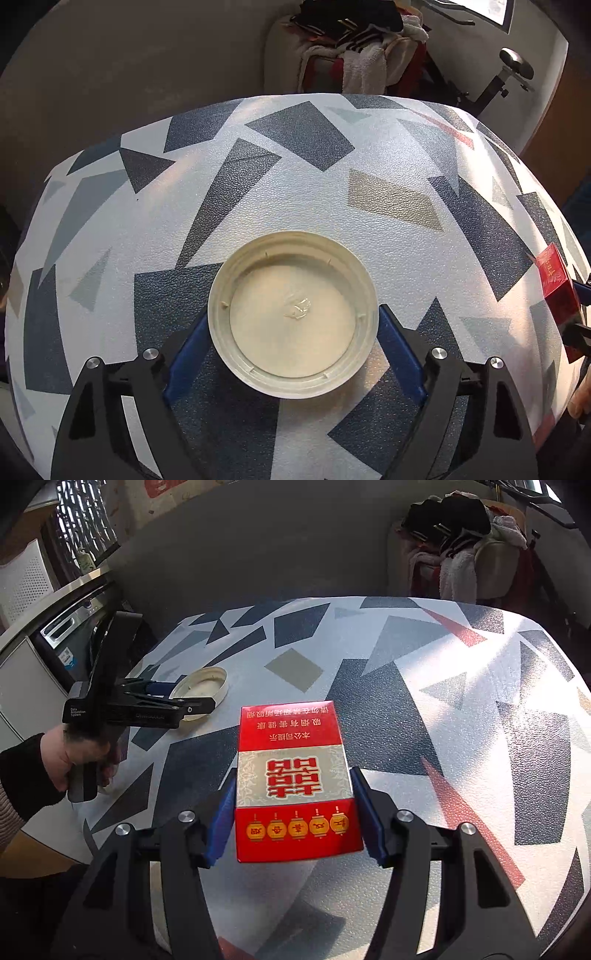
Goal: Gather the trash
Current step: 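Lift the red box and round lid off the board toward the bin, then lower both grippers into the bin and open them to drop box and lid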
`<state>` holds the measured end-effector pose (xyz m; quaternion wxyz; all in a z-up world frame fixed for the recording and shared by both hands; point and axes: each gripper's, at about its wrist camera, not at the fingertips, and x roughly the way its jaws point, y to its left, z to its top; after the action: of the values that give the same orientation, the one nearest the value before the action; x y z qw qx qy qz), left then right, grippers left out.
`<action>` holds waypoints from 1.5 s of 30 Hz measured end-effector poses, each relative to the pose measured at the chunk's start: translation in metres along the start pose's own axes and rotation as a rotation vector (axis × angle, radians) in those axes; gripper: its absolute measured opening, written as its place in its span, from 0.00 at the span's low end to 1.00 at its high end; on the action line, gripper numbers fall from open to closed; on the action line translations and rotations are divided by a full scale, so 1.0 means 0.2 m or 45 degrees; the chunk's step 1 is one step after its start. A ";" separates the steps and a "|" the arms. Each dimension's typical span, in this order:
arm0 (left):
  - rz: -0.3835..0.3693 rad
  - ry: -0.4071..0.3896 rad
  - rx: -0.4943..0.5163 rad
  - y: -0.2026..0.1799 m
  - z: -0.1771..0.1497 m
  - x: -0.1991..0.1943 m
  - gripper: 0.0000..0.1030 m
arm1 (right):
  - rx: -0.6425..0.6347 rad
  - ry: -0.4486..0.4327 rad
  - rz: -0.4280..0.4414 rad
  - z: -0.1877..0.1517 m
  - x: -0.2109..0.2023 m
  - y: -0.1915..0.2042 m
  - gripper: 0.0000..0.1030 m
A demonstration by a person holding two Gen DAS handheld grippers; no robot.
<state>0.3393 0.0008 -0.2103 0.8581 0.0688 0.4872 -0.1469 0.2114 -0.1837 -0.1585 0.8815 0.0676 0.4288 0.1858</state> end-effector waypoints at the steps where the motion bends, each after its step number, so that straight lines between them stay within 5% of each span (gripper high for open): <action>1: -0.008 -0.012 -0.009 -0.01 -0.02 -0.03 0.82 | 0.004 -0.001 0.000 -0.01 -0.02 0.01 0.58; 19: -0.100 -0.232 0.034 -0.38 -0.53 -0.62 0.82 | 0.014 -0.029 -0.022 -0.27 -0.33 0.12 0.58; 45: -0.128 -0.274 0.169 -0.73 -1.24 -0.98 0.82 | 0.026 -0.083 -0.012 -0.68 -0.61 0.22 0.58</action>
<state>-0.0047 -0.0353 -0.1667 0.8906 0.0849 0.3843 -0.2281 0.0237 -0.1958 -0.1417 0.8951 0.0807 0.4021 0.1747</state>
